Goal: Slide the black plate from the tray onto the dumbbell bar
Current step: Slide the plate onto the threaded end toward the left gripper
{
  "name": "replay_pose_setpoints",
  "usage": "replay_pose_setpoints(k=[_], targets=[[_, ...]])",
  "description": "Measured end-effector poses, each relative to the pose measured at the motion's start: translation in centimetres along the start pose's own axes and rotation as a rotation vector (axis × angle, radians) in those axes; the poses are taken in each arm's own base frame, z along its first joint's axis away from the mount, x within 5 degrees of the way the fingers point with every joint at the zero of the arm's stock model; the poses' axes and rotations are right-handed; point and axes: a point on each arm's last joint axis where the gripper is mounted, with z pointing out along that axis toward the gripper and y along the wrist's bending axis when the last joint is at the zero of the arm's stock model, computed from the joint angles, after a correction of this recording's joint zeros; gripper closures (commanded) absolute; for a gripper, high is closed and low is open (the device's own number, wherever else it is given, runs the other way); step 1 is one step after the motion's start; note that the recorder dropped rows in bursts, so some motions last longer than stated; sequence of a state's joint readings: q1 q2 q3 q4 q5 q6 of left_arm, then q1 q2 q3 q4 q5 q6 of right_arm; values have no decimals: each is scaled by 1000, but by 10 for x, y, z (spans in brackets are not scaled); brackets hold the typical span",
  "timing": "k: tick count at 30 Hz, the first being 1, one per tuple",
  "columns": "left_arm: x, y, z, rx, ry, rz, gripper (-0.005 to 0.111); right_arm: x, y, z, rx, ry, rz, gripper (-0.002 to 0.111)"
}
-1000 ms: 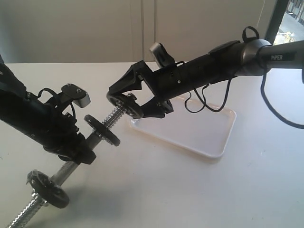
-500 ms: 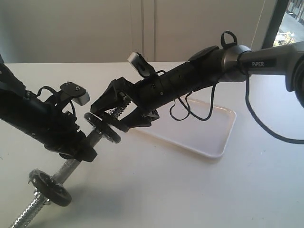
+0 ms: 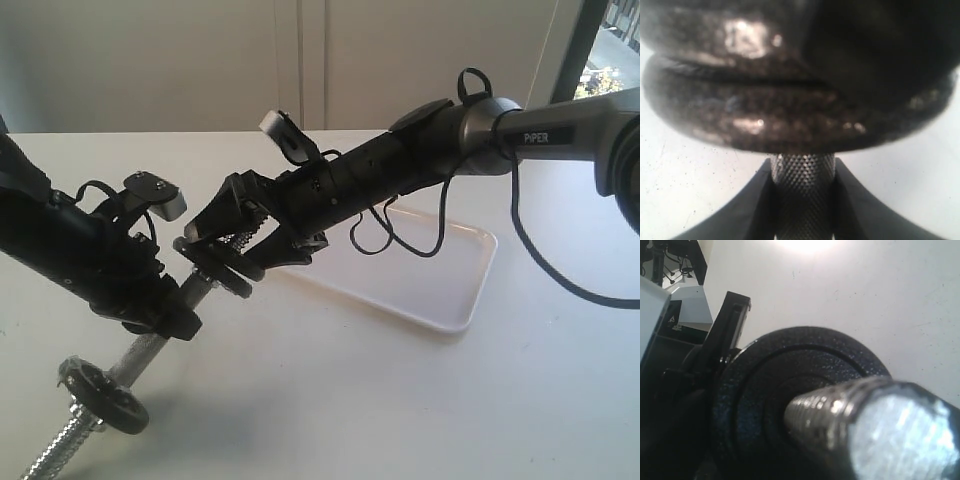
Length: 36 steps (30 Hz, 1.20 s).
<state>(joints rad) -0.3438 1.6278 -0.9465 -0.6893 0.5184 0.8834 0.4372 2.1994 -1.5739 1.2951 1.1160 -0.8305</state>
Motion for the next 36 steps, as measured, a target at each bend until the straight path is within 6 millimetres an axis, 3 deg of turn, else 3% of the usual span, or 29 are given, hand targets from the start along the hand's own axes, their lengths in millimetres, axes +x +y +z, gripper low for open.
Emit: replay_pose_setpoints(k=[3,12,18,36], targets=[[0,0,0,0,0,0,107,0,0,0,1,1,-1,17],[0,-1,0,3,1,5,107,1,-1,-1,4,15,-8,17],[-1,-2,1,3,-5,10,107,0,-7,-14,-5,9,8,17],[-3,-1,1,-5,-22,-4,107,-3,-7,-13,-29,-24,30,16]])
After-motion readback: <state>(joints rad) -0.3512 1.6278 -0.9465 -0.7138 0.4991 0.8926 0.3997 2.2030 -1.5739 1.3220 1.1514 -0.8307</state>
